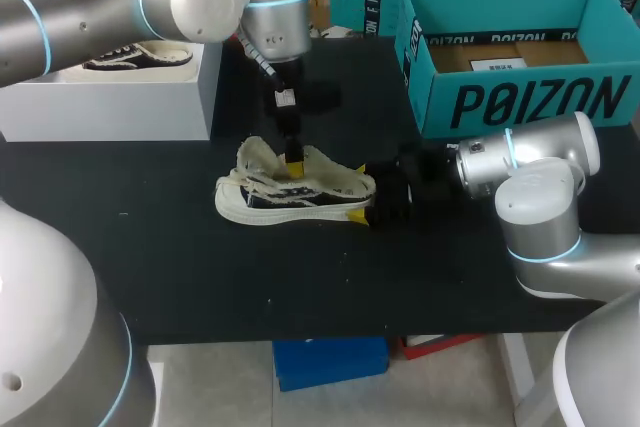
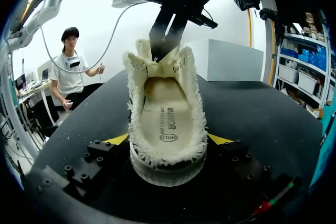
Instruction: Take the shoe out of the shoebox, open the shoe tongue, remove and reinsert the insole, then place the shoe into the shoebox
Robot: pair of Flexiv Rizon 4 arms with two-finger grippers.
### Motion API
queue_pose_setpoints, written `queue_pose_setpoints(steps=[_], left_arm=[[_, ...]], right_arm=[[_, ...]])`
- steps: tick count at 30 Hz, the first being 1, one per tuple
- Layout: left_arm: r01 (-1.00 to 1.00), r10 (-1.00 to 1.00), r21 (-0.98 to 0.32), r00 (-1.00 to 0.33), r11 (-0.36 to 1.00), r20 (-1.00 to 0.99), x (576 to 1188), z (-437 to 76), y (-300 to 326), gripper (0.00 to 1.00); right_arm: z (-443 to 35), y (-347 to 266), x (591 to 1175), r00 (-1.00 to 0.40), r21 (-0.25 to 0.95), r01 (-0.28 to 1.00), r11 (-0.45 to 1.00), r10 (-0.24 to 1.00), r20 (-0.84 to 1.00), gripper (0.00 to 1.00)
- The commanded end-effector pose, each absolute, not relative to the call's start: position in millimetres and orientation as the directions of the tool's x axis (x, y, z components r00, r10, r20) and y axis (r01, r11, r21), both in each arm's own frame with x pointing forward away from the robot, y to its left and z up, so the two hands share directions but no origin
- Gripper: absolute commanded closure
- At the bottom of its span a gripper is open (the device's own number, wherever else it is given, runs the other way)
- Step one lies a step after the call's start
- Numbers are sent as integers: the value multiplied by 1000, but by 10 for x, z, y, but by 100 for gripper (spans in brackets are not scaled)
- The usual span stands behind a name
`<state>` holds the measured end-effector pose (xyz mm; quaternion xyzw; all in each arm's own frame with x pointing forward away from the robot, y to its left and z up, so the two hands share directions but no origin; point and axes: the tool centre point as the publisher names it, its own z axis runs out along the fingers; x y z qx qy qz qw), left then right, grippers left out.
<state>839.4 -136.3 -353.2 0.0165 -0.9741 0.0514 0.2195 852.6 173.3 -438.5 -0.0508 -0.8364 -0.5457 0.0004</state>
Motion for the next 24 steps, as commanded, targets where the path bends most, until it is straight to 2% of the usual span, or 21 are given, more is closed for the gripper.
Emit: queue_pose_setpoints(steps=[1,24], left_arm=[[-50,-7,-89,-903,995,430,8359,-3645,-1424,100],[-55,-8,-85,-879,995,476,8147,-3996,-1448,100]], right_arm=[[-4396,1738,8533,-995,913,87,400,85,57,100],[-4396,1738,8533,-995,913,87,400,85,57,100]])
